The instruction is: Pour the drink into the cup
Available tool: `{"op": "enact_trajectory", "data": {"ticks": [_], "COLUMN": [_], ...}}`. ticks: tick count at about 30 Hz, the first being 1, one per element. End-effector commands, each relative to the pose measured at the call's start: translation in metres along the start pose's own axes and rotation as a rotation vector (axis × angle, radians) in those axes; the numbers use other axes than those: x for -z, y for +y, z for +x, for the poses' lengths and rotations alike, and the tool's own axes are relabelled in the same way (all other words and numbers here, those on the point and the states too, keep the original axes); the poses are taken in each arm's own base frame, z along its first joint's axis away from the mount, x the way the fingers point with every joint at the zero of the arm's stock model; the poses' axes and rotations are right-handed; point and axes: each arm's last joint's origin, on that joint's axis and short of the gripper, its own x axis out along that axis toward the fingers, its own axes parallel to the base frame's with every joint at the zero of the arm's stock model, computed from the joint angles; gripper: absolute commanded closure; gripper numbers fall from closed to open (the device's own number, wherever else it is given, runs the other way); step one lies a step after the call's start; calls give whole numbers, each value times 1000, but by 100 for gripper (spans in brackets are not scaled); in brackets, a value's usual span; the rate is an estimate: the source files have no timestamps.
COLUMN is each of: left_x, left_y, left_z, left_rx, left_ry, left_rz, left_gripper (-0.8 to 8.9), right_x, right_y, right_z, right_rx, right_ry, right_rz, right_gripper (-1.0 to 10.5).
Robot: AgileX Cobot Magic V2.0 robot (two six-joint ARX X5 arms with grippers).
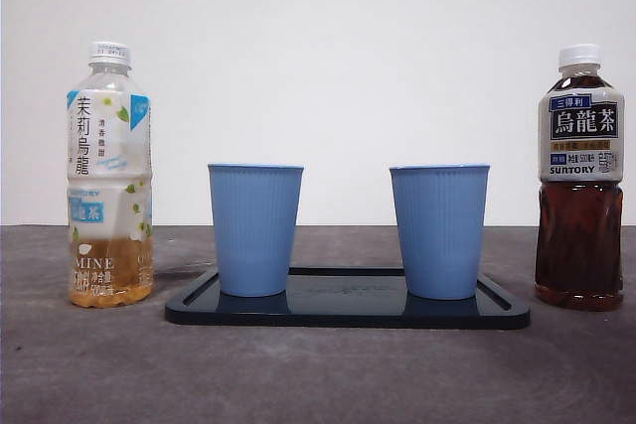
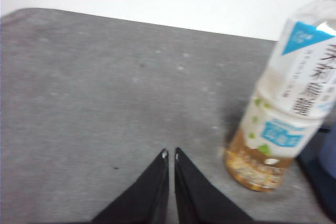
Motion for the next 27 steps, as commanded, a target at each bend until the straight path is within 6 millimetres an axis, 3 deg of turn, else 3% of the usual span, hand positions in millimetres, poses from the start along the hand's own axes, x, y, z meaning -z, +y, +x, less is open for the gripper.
{"op": "enact_trajectory", "data": {"ticks": [1,8,14,20,27], "left_x": [4,-12,-33,-73,-136], "left_y": [-2,-8,-13,-20,-33], "left_z": [1,-5,-14,-32,-49], "left_rx": [61,122,166,187,322], "left_ry": [21,-12,-60,-61,13], "left_rz": [-25,-142,-222,-231,-181], "left_gripper": [798,798,798,798,798], "right_x": [1,-8,-36,-80,-130], "right_y": [2,6,14,21,31], "right_z": [0,-3,-15,-39,-63], "right_rx": [-59,-127,-182,-208,-319], "right_ry": [4,-1,-51,-72,1], "right_rz": [49,146,203,224,217], "right_gripper": [933,934,935,935,935]}}
